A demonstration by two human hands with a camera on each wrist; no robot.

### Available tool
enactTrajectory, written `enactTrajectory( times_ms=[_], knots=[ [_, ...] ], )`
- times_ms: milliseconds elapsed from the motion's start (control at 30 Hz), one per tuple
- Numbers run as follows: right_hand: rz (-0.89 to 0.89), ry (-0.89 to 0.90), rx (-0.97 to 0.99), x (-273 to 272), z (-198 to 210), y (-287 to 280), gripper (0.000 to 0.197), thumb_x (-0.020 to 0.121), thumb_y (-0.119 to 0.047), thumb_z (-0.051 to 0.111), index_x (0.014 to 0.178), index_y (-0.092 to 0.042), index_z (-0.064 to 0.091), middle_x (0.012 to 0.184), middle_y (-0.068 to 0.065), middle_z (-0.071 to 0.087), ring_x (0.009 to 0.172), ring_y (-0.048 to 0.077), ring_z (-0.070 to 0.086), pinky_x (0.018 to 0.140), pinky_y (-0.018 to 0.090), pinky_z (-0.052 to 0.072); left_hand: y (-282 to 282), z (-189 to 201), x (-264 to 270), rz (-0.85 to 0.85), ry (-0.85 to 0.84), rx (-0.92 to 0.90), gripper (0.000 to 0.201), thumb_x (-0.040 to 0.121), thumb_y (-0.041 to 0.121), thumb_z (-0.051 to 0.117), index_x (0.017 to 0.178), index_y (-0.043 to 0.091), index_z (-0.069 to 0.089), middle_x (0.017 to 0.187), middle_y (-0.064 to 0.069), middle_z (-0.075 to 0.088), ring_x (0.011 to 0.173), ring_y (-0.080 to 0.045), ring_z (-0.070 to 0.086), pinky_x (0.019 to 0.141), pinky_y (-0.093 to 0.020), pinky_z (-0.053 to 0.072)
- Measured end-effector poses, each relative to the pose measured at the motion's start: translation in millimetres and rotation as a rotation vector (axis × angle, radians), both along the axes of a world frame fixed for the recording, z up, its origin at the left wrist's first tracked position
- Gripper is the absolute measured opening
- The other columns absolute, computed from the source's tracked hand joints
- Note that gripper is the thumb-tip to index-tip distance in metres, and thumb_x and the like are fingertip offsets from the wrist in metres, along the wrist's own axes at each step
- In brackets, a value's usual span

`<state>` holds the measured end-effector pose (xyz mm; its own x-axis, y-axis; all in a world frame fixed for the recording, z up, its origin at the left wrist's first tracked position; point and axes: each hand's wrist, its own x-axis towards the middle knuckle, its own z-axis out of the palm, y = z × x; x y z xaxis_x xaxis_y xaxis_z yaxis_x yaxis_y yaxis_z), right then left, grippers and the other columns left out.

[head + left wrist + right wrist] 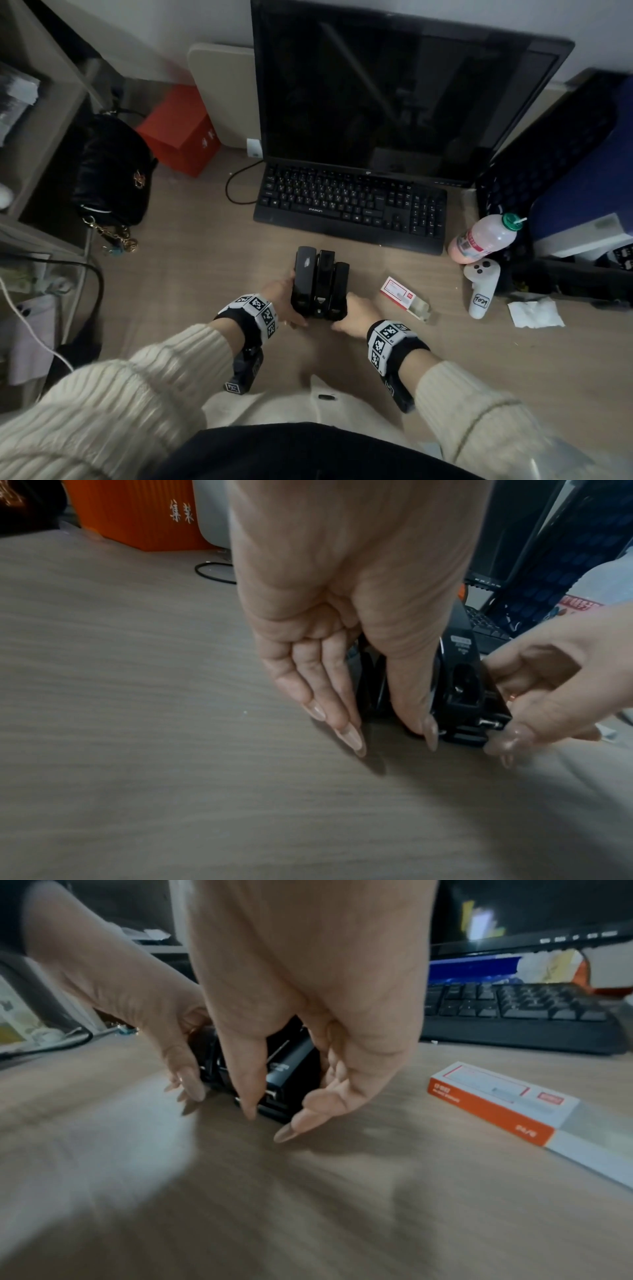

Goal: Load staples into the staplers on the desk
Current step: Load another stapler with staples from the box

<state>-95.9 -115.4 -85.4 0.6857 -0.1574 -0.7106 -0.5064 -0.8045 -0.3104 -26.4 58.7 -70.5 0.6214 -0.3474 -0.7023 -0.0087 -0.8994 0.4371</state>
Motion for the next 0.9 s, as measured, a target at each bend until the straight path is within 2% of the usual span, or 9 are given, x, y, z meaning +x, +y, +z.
enactTrajectory(
  times_ms=[67,200,333,467,567,700,767,833,900],
  knots=[
    [-0.029,-0.021,0.006,-2,-2,-1,0.059,0.073,-0.031,0.078,0.120,-0.010,0.049,0.116,0.011,0.063,0.106,0.029,0.062,0.088,0.035,0.051,0,-1,0,-0.005,-0.006,0.005,0.096,0.065,0.027,0.091,0.143,0.012,0.037,0.117,-0.006,0.070,0.106,-0.021,0.066,0.089,-0.030,0.052],
    [-0.072,-0.077,0.003,-4,-7,4,0.059,0.075,-0.036,0.077,0.120,-0.012,0.048,0.116,0.010,0.063,0.106,0.029,0.062,0.088,0.037,0.052,1,-1,1,0.006,-0.007,-0.009,0.095,0.066,0.025,0.090,0.144,0.012,0.037,0.122,-0.007,0.067,0.113,-0.022,0.062,0.091,-0.028,0.049],
    [-0.063,-0.105,0.000,-4,-8,5,0.060,0.074,-0.039,0.077,0.120,-0.011,0.050,0.117,0.011,0.063,0.107,0.030,0.061,0.087,0.035,0.051,0,0,0,0.022,0.004,-0.039,0.095,0.068,0.018,0.088,0.145,0.011,0.034,0.119,-0.008,0.069,0.106,-0.023,0.066,0.079,-0.021,0.048],
    [-0.070,-0.110,0.006,-4,-10,5,0.061,0.074,-0.041,0.076,0.121,-0.011,0.051,0.117,0.011,0.062,0.107,0.029,0.060,0.087,0.034,0.050,1,3,-1,0.022,0.010,-0.046,0.097,0.069,0.016,0.087,0.148,0.013,0.031,0.119,-0.007,0.069,0.107,-0.021,0.066,0.085,-0.023,0.049],
    [-0.055,-0.114,-0.013,-6,-10,4,0.061,0.076,-0.043,0.075,0.122,-0.010,0.051,0.118,0.011,0.061,0.109,0.029,0.059,0.088,0.034,0.049,2,5,-1,0.028,0.018,-0.051,0.096,0.069,0.016,0.087,0.147,0.013,0.032,0.122,-0.007,0.067,0.109,-0.021,0.065,0.082,-0.019,0.046],
    [-0.035,-0.096,0.001,-10,-9,3,0.061,0.076,-0.042,0.075,0.123,-0.011,0.051,0.120,0.011,0.061,0.110,0.029,0.059,0.090,0.034,0.049,2,10,-2,0.022,0.031,-0.043,0.098,0.070,0.012,0.087,0.149,0.012,0.029,0.123,-0.009,0.066,0.111,-0.023,0.063,0.081,-0.020,0.044],
    [-0.024,-0.083,0.007,-11,-6,3,0.058,0.076,-0.037,0.074,0.122,-0.011,0.051,0.120,0.011,0.060,0.110,0.029,0.059,0.090,0.034,0.050,0,14,-4,0.018,0.053,-0.060,0.098,0.073,0.006,0.084,0.151,0.010,0.024,0.117,-0.011,0.065,0.103,-0.021,0.061,0.075,-0.018,0.041],
    [-0.005,-0.069,0.004,-13,-3,3,0.055,0.077,-0.033,0.073,0.122,-0.010,0.051,0.121,0.012,0.060,0.110,0.029,0.058,0.091,0.035,0.050,0,18,-6,0.015,0.076,-0.068,0.095,0.077,0.000,0.079,0.152,0.009,0.021,0.105,-0.007,0.064,0.096,-0.014,0.050,0.074,-0.017,0.037],
    [0.019,-0.054,0.004,-15,-2,2,0.053,0.080,-0.028,0.072,0.124,-0.008,0.050,0.122,0.013,0.060,0.111,0.030,0.058,0.090,0.032,0.049,1,20,-8,-0.003,0.073,-0.067,0.096,0.076,-0.004,0.078,0.152,0.010,0.022,0.089,-0.002,0.061,0.092,-0.018,0.054,0.074,-0.022,0.042]
  ],
)
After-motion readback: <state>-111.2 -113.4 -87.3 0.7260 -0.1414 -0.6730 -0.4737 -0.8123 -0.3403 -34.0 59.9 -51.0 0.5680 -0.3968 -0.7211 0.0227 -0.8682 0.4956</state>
